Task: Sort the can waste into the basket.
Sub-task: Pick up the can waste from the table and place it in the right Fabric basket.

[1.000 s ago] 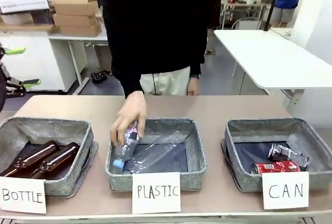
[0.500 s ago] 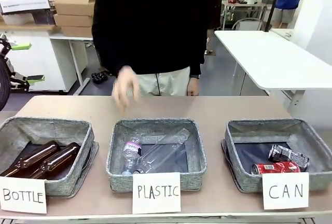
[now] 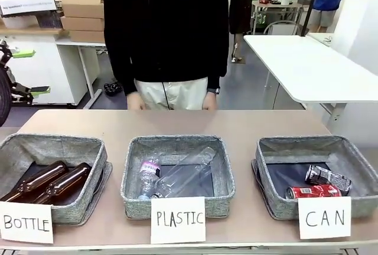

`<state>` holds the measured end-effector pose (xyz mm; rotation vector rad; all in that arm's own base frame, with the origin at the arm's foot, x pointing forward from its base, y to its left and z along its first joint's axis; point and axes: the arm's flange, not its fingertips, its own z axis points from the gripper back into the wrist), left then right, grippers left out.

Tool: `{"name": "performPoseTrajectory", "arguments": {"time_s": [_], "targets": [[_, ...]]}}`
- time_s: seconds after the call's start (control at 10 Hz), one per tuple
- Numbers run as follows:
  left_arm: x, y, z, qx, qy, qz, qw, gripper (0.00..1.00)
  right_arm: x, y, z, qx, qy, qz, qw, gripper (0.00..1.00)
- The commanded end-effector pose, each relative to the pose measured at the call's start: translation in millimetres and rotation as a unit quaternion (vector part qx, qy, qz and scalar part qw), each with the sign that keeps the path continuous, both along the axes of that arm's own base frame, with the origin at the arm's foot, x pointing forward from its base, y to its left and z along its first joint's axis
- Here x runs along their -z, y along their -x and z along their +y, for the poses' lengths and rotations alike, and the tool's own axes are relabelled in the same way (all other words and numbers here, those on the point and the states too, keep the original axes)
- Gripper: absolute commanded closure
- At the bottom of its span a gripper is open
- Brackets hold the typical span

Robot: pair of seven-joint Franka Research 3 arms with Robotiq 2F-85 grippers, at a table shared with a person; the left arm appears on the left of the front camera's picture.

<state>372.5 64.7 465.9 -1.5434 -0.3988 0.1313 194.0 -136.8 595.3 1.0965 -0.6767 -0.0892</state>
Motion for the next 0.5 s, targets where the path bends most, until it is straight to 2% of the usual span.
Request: {"name": "performPoseTrajectory", "arguments": {"time_s": [0.0,0.4], "targets": [[-1.4,0.5,1.2,0.001,-0.004,0.007,1.000,0.00,-0.5,-0.9,-0.3,-0.008,0.004,-0.004,1.000,0.00],[-1.4,0.5,1.2,0.001,-0.004,0.007,1.000,0.00,-0.5,-0.9,-0.3,-0.008,0.004,-0.004,1.000,0.00]]}}
